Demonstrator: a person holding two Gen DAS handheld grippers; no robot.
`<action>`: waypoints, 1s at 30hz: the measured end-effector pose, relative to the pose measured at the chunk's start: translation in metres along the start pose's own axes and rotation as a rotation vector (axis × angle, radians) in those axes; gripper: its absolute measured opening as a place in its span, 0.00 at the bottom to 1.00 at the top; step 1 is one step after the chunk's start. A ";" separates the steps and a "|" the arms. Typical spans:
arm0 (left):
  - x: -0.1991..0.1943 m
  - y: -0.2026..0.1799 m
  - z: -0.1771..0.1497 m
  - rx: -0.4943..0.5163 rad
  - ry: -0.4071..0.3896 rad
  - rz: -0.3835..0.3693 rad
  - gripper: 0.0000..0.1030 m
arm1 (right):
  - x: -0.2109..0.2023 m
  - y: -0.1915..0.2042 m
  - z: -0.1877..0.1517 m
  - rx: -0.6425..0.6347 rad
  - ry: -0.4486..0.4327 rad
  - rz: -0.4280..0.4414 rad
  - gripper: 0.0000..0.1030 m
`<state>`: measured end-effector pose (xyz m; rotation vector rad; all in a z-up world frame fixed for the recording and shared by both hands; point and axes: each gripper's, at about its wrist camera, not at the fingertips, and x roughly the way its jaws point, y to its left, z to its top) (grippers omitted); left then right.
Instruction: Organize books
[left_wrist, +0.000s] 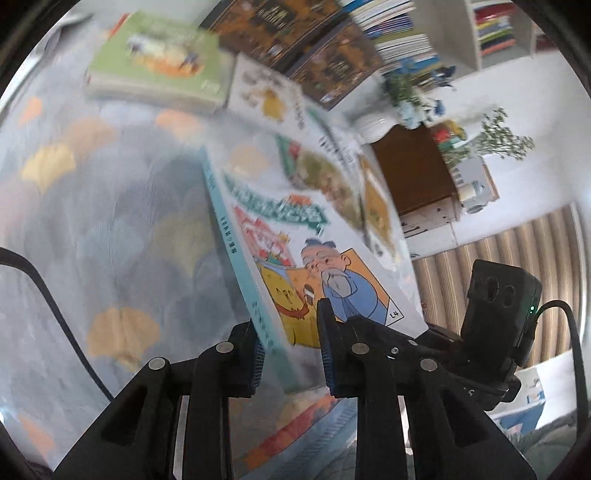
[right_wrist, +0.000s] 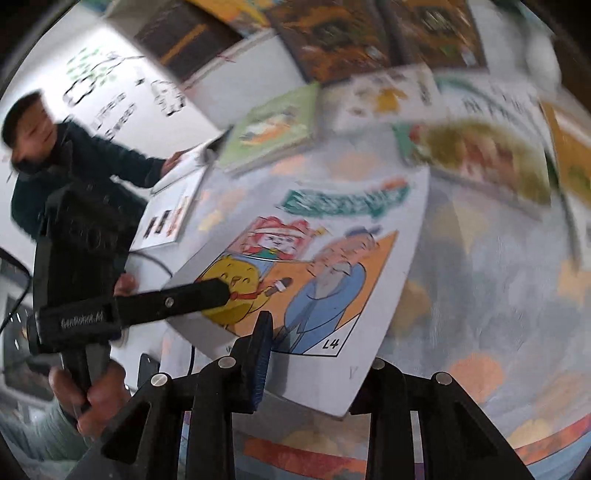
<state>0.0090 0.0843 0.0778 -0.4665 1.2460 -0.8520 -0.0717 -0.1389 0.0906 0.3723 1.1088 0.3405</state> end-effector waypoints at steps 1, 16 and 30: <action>-0.004 -0.002 0.003 0.006 -0.010 -0.008 0.21 | -0.005 0.006 0.002 -0.010 -0.011 0.003 0.29; -0.028 0.078 0.136 -0.094 -0.286 0.119 0.21 | 0.075 0.030 0.148 -0.114 -0.094 0.139 0.30; 0.001 0.144 0.195 -0.186 -0.276 0.235 0.24 | 0.194 -0.002 0.235 0.052 0.026 0.179 0.31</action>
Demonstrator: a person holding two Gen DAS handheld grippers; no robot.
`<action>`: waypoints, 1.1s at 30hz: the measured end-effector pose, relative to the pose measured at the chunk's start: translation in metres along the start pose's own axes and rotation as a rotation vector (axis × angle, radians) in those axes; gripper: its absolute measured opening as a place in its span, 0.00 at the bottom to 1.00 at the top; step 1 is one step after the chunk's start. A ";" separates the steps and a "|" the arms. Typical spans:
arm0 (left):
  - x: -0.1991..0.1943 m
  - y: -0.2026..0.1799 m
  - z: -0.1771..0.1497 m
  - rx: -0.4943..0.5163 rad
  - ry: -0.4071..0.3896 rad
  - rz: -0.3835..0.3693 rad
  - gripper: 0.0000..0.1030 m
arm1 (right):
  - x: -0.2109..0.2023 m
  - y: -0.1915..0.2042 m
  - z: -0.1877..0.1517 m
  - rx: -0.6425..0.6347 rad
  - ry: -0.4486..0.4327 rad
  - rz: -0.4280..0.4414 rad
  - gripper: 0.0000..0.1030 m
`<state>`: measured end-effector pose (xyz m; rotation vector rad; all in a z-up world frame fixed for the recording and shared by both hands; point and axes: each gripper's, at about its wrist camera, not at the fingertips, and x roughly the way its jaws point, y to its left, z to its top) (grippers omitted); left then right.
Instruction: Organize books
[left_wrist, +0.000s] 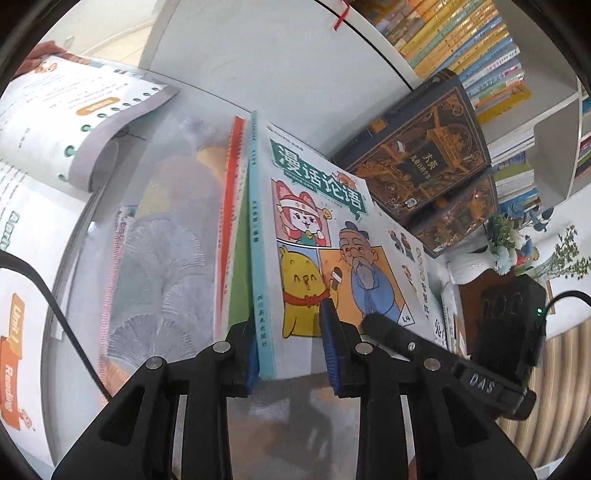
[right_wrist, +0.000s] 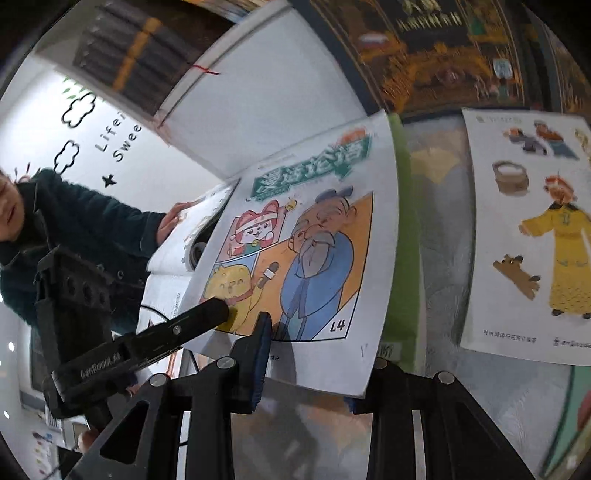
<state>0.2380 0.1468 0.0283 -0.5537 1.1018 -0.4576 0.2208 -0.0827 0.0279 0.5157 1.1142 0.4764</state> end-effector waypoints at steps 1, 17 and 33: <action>-0.004 0.002 -0.001 -0.005 -0.007 0.011 0.24 | -0.001 -0.002 0.001 0.010 -0.003 0.008 0.31; 0.006 -0.109 -0.022 0.202 0.030 -0.027 0.41 | -0.118 -0.080 -0.043 0.200 -0.105 -0.068 0.57; 0.164 -0.166 0.004 0.279 0.225 0.308 0.44 | -0.133 -0.168 0.012 0.259 -0.237 -0.407 0.47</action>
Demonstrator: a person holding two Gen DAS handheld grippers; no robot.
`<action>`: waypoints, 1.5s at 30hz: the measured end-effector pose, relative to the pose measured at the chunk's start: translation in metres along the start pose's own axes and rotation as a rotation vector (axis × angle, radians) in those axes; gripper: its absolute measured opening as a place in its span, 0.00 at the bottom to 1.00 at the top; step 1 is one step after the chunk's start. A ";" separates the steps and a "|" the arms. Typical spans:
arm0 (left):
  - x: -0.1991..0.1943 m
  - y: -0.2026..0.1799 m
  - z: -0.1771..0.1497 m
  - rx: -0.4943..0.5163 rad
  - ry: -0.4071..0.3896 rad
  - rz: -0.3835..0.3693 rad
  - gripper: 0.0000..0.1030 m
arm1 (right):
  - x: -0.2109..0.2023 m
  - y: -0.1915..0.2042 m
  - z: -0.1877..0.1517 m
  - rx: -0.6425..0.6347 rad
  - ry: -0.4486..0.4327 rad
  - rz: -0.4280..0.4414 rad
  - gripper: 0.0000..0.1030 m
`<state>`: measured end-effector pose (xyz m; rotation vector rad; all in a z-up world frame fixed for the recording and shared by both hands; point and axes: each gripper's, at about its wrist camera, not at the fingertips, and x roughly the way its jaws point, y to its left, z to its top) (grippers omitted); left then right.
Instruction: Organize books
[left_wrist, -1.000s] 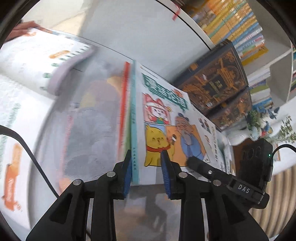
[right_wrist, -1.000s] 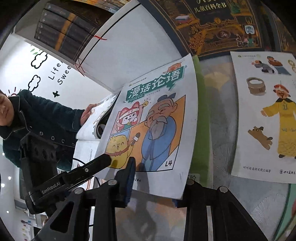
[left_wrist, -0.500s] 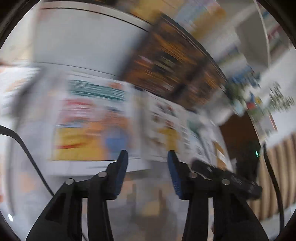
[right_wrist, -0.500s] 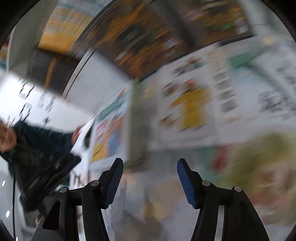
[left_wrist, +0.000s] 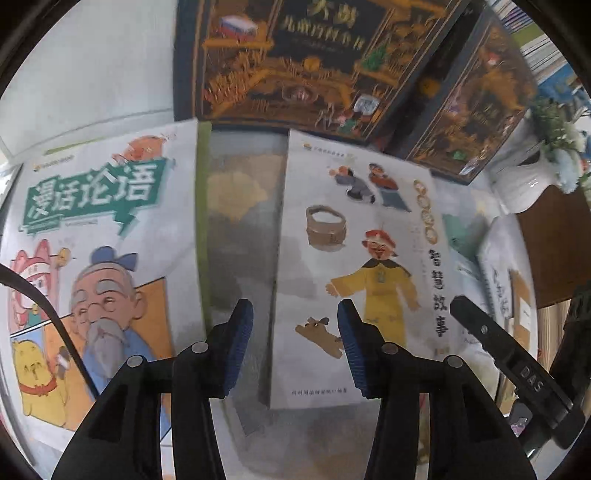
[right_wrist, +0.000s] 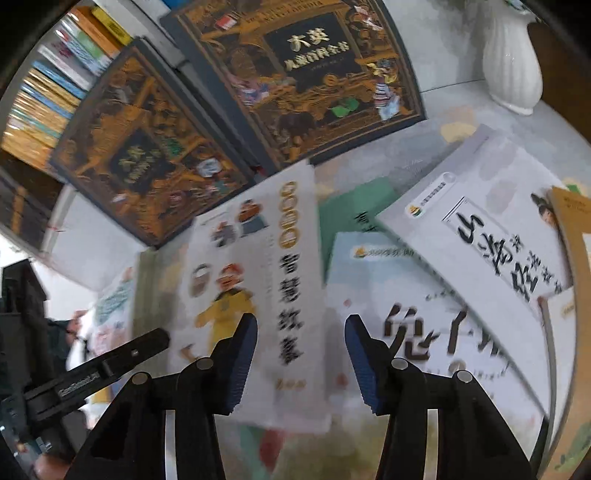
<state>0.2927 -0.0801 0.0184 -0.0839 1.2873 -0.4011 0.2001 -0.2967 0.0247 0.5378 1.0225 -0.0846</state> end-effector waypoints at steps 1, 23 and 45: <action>0.002 -0.001 0.000 0.003 0.005 0.015 0.44 | 0.003 -0.001 0.003 0.014 -0.008 -0.012 0.47; -0.083 0.001 -0.243 0.026 0.164 -0.172 0.46 | -0.104 -0.012 -0.141 -0.012 0.178 0.059 0.52; -0.114 0.066 -0.306 -0.130 0.069 -0.324 0.43 | -0.125 0.020 -0.275 -0.152 0.233 0.056 0.46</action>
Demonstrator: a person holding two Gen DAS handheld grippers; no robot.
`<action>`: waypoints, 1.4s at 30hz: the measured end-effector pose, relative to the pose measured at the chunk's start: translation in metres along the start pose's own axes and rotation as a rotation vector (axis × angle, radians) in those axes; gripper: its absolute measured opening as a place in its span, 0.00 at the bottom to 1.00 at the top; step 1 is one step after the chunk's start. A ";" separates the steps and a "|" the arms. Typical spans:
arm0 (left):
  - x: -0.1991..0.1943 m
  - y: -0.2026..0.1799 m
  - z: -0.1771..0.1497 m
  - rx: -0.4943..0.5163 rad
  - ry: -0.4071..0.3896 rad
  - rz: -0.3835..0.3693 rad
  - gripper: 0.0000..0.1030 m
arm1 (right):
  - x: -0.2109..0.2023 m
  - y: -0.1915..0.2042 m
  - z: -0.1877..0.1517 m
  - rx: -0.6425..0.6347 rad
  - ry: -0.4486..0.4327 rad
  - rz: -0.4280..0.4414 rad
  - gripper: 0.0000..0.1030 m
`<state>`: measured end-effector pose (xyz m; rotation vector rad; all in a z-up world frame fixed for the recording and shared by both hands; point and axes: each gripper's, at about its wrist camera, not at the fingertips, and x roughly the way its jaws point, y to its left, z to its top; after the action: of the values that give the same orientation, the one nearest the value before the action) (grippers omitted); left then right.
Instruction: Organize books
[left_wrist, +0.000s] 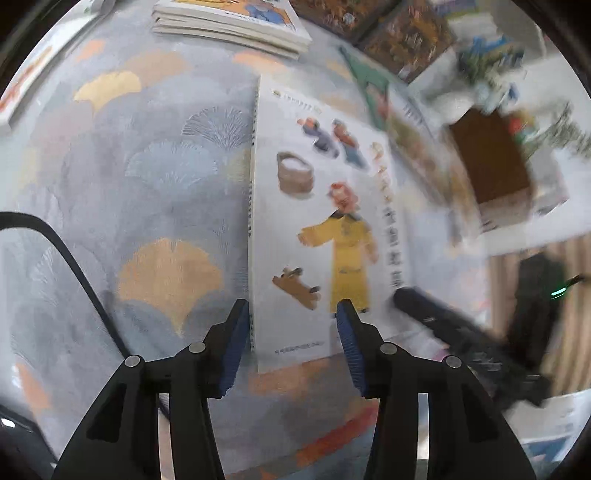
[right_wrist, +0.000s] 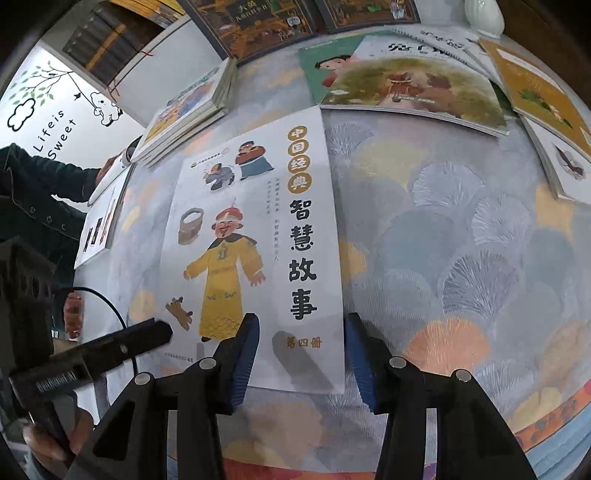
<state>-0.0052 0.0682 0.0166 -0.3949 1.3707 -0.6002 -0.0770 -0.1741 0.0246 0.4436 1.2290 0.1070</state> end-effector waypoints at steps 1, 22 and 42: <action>-0.011 0.006 0.000 -0.054 -0.031 -0.145 0.43 | 0.000 -0.003 0.000 0.010 -0.002 0.012 0.46; 0.008 0.006 0.015 -0.224 0.038 -0.362 0.12 | 0.000 -0.029 -0.001 0.153 0.074 0.176 0.52; -0.008 0.028 0.025 -0.255 0.076 -0.343 0.12 | 0.003 -0.027 0.017 0.260 0.031 0.410 0.26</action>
<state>0.0230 0.0928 0.0109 -0.8315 1.4691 -0.7283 -0.0642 -0.2025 0.0165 0.9216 1.1722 0.3061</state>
